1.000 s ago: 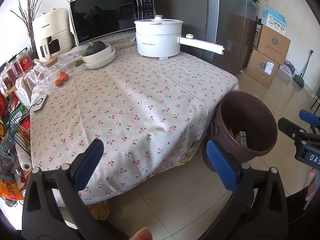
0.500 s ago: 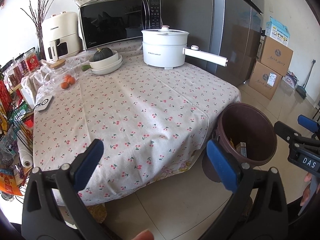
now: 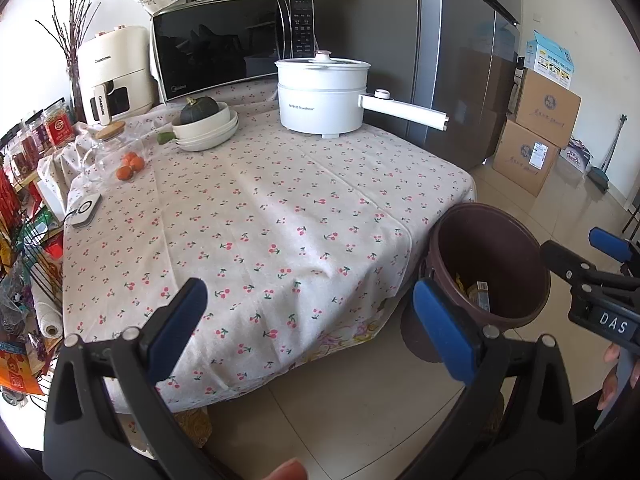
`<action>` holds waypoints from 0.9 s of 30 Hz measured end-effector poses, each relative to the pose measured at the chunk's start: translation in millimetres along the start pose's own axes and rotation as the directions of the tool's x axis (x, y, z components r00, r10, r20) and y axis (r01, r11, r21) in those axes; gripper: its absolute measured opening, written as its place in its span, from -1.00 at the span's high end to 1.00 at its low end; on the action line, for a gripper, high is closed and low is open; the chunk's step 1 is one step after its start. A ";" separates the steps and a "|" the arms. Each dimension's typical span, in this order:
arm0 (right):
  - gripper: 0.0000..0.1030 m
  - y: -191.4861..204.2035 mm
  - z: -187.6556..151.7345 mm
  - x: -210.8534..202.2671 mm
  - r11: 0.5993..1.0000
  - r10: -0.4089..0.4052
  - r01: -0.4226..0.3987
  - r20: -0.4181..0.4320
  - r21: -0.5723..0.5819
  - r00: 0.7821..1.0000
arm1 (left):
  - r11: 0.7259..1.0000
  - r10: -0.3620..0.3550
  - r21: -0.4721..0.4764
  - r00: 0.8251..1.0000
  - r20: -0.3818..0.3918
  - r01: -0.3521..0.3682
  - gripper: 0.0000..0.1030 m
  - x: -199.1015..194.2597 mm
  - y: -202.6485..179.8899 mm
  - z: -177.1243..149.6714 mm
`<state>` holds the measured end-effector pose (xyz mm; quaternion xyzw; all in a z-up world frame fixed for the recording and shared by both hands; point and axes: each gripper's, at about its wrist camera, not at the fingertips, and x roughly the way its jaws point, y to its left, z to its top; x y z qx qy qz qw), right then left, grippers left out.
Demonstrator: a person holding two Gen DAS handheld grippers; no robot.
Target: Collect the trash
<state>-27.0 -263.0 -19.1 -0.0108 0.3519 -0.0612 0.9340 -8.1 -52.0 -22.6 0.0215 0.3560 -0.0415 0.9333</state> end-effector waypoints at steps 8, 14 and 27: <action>-0.87 -0.2 -0.1 -0.1 1.000 -0.001 0.001 0.001 -0.001 1.000 | 1.000 -0.008 0.006 1.000 -0.005 0.008 -0.99 1.5 -2.0 -0.1; -0.87 -0.3 0.1 -0.1 1.000 -0.001 0.001 0.001 0.000 1.000 | 1.000 -0.011 0.008 1.000 -0.006 0.011 -0.99 0.7 -3.0 -1.1; -0.87 -1.7 -0.9 0.9 1.000 -0.002 0.002 0.002 0.006 1.000 | 1.000 -0.011 0.011 1.000 -0.003 0.011 -0.99 -0.2 -4.9 -0.7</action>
